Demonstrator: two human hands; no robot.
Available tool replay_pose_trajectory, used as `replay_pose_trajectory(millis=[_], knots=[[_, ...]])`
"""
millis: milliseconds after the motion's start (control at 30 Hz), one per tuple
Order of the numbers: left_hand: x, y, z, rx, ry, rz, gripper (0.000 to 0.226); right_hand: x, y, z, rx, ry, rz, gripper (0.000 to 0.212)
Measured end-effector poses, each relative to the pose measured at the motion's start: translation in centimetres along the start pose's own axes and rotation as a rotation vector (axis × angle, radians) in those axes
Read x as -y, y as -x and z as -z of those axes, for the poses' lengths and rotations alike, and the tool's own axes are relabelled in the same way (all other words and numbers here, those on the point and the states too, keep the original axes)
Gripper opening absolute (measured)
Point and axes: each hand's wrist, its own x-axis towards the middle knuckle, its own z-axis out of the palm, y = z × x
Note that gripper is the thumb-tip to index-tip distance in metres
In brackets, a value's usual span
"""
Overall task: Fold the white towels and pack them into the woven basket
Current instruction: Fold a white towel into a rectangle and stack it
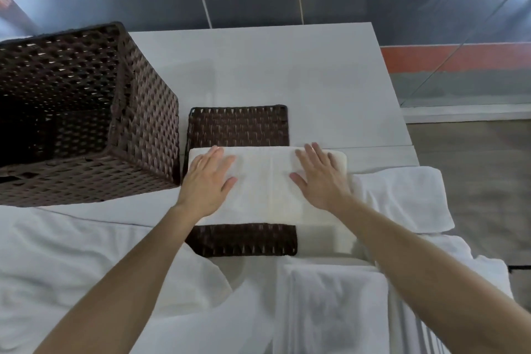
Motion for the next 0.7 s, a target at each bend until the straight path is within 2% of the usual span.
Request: replay_pose_trajectory(millis=[67,167,400,600,700], knots=[[-1.2,-1.9,-1.6,0.069,-0.022,0.003,0.069,0.2,-1.5,-2.3,0.018,0.035,-0.023,0.08],[-0.7,-2.7,-3.6,0.089,-0.056,0.007,0.078,-1.1,-2.1,-4.4,-0.037,0.07,-0.001,0.082],[0.1,-2.5,-4.8,-0.024,-0.015,-0.029,0.076,-1.5,-1.9,-6.0,-0.199,0.013,0.042,0.08],[0.2,-2.5,-5.0,-0.014,-0.021,-0.032,0.077,-2.0,-2.1,-6.5,-0.233,0.005,0.031,0.086],[0.2,-2.5,-5.0,-0.006,-0.014,-0.04,0.074,-2.3,-1.9,-6.7,-0.278,-0.041,0.012,0.083]])
